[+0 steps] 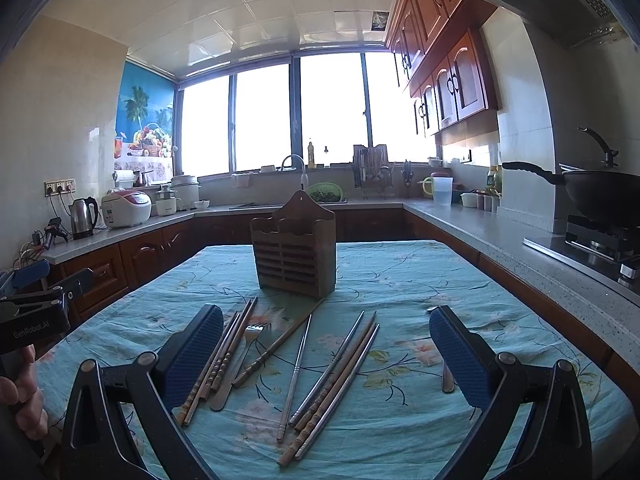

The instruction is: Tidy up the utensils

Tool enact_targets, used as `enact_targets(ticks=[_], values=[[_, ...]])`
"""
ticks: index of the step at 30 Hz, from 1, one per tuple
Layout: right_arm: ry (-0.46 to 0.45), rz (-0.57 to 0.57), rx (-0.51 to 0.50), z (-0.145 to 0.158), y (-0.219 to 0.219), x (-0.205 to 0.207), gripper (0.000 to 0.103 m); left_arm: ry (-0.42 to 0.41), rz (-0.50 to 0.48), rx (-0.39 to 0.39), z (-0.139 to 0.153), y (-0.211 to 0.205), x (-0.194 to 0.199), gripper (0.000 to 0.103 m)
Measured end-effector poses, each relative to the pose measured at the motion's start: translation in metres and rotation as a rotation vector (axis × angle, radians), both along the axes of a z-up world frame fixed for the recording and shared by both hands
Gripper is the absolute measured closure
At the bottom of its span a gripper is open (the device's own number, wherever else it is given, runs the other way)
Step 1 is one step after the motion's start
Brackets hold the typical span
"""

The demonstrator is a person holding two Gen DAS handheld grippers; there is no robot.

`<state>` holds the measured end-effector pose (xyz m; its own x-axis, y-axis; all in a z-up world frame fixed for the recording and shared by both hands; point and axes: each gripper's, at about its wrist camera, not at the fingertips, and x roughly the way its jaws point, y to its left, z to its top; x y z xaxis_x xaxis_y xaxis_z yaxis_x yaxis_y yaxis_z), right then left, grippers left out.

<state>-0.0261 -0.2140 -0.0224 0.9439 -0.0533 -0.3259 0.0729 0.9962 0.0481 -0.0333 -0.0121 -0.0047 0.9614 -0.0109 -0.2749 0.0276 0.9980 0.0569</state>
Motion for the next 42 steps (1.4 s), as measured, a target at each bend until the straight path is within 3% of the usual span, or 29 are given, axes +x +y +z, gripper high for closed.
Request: enact_targets(ticks=[25,34,42], values=[[0.032,0.005,0.005,0.003,0.001,0.007,0.0,0.034,-0.001,-0.001,-0.005,0.001,0.011,0.001],[0.21,0.025,0.077,-0.004,-0.015,0.047,0.0,0.187,-0.069,-0.037,0.001,-0.002,0.056,0.001],[0.364,0.011,0.207,-0.015,-0.046,0.099,0.005,0.389,-0.158,-0.098,0.017,-0.007,0.139,0.008]])
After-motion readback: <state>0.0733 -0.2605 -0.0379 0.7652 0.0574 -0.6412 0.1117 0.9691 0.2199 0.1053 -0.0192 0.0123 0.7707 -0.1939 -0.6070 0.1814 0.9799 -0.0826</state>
